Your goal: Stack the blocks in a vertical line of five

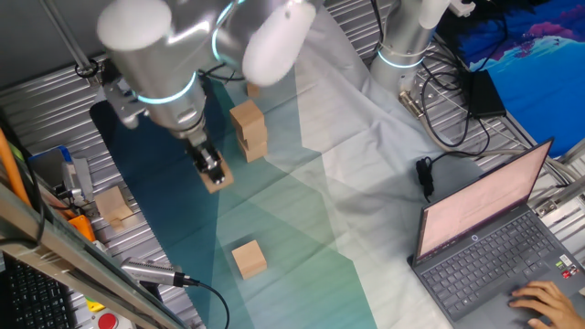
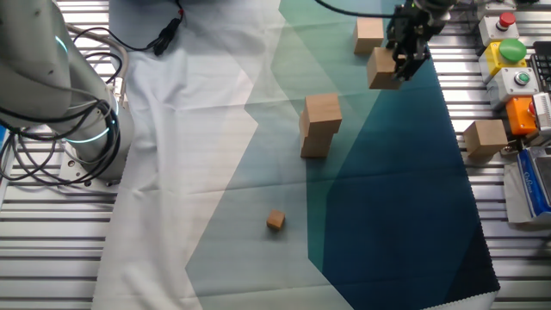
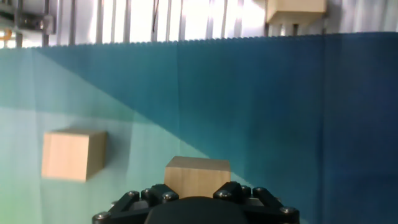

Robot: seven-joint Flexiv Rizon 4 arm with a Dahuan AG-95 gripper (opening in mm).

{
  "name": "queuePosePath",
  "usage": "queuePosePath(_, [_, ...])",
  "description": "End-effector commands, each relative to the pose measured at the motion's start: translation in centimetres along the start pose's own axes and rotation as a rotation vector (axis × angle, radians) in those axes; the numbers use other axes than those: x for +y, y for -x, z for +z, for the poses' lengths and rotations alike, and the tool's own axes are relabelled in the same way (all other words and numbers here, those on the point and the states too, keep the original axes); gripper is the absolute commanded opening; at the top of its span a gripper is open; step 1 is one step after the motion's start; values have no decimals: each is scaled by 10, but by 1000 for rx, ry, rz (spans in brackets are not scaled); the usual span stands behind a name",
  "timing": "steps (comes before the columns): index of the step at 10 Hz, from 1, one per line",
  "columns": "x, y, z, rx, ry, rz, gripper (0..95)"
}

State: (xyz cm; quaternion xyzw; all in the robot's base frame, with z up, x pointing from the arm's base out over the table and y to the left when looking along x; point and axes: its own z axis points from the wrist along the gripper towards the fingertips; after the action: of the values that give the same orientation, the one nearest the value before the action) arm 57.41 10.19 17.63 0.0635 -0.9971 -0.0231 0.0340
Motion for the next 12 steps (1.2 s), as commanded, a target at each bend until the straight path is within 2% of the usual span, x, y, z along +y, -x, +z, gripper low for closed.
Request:
queuePosePath(1, [0, -13, -8, 9, -1, -26, 0])
queuePosePath(3, [2, -28, -18, 5, 5, -44, 0])
queuePosePath(4, [2, -31, -19, 2, 3, -44, 0])
queuePosePath(6, [2, -31, -19, 1, 0, -36, 0])
queuePosePath(7, [2, -31, -19, 4, -20, -38, 0])
queuePosePath(8, [2, -31, -19, 1, -23, -47, 0])
queuePosePath(12, [2, -31, -19, 4, -12, -87, 0])
